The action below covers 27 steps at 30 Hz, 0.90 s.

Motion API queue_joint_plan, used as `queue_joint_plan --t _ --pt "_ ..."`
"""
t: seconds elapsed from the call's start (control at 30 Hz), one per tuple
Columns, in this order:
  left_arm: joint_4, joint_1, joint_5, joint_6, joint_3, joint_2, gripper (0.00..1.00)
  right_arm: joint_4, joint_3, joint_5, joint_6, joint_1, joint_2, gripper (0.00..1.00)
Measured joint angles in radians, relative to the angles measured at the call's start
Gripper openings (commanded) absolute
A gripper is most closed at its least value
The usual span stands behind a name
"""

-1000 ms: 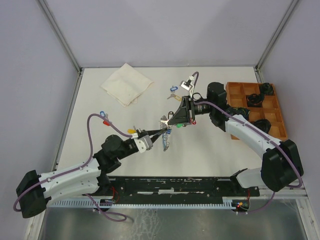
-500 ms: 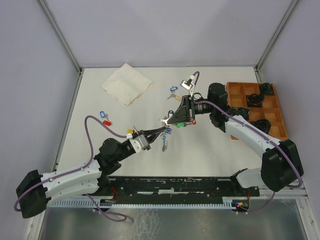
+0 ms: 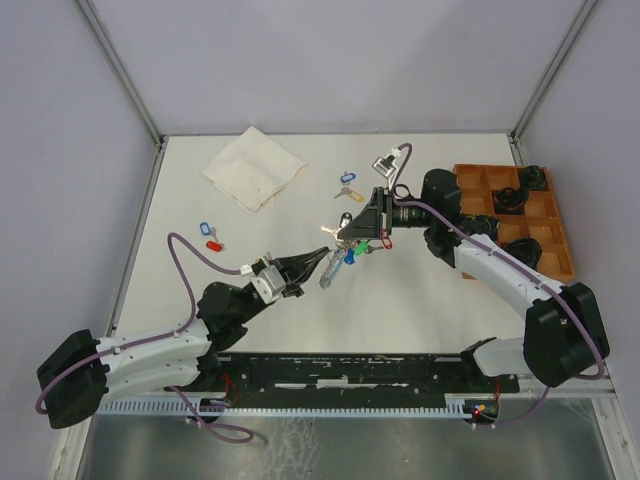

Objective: Remove the keys from the keyring

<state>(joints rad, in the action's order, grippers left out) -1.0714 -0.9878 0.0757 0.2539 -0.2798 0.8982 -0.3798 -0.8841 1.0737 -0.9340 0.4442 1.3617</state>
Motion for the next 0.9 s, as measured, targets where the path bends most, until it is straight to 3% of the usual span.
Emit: queue_joint_plan --t 0.17,0.37,0.4,0.47,0.6,0.9 --pt "0.067 0.000 -0.035 -0.048 -0.001 -0.027 0.35 0.000 0.000 -0.003 0.020 0.000 -0.031 0.01" --pt "0.304 0.000 -0.122 -0.188 -0.050 -0.155 0.65 0.032 0.000 -0.005 0.064 0.000 -0.034 0.01" --pt "0.336 0.000 -0.131 -0.209 -0.068 -0.165 0.66 0.039 0.000 -0.006 0.072 0.000 -0.034 0.00" --pt "0.415 0.000 -0.153 -0.248 -0.118 -0.179 0.65 0.056 0.000 -0.006 0.089 0.000 -0.034 0.01" --pt "0.571 0.003 -0.162 -0.271 -0.236 -0.156 0.42 0.072 0.000 -0.006 0.111 0.000 -0.034 0.01" --pt "0.717 0.076 -0.019 -0.153 -0.311 -0.053 0.33 0.106 0.000 -0.006 0.153 0.000 -0.041 0.01"
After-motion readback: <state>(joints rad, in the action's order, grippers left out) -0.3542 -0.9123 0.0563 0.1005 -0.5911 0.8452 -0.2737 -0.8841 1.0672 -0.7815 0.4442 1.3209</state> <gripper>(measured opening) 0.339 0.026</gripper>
